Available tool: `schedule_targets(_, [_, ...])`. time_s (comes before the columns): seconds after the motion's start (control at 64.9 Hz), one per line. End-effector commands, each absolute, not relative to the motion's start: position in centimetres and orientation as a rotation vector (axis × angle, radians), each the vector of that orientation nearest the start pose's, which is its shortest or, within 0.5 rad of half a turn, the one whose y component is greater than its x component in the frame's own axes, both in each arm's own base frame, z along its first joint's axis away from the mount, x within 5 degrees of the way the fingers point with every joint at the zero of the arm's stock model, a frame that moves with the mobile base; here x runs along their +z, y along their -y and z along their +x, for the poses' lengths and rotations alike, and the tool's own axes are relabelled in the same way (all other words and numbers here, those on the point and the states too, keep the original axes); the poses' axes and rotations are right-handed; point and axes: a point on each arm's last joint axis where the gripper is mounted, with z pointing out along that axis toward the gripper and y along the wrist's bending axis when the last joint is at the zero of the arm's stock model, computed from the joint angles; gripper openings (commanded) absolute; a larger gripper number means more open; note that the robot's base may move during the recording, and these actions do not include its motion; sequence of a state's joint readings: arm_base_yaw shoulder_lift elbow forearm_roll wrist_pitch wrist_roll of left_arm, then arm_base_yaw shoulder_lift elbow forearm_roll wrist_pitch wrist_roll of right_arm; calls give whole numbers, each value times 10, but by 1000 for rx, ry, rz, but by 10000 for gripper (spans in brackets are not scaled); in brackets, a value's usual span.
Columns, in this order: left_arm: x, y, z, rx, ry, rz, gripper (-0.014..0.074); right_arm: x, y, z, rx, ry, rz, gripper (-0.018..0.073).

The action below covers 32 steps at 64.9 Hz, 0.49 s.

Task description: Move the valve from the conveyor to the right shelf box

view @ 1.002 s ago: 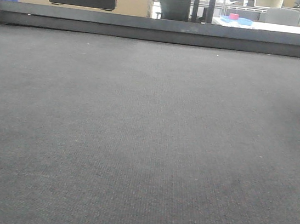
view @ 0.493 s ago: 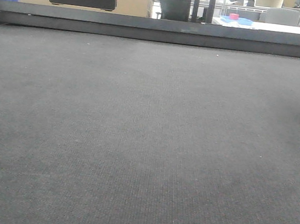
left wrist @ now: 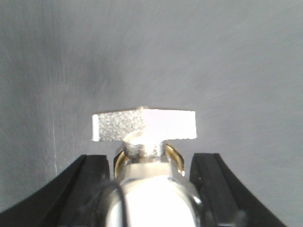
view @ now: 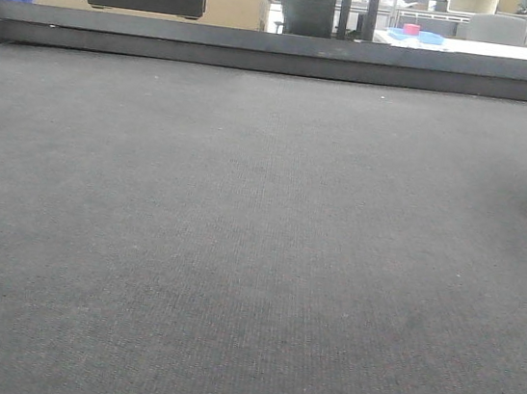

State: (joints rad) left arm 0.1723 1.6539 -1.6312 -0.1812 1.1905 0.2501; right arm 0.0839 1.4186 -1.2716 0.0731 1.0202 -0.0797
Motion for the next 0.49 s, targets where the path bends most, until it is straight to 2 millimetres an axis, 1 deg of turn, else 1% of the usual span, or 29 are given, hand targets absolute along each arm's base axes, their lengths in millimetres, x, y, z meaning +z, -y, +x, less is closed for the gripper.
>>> schedule_targets(0.0, [388, -27, 332, -64, -2566, 79, -111, 347, -29, 286, 87, -2566, -191, -154])
schedule_targets(0.123, [407, -10, 316, 78, -2524, 103, -111, 350, -29, 283, 87, -2553, -190, -154])
schedule_targets(0.216, [418, 0, 306, 47, -2489, 86, -111, 354, -29, 278, 86, -2524, -188, -154])
schedule_targets(0.293, [426, 3, 298, 3, -2452, 71, -111, 357, -28, 271, 86, -2502, -186, -154])
schedule_targets(0.37, [429, 3, 290, -1, -2427, 65, -111, 358, -27, 262, 85, -2478, -183, -154])
schedule_targets(0.416, [430, 2, 285, 3, -2415, 62, -111, 355, -27, 257, 85, -2475, -182, -154])
schedule_targets(0.478, [426, 2, 278, 3, -2413, 62, -111, 351, -26, 250, 84, -2462, -180, -154])
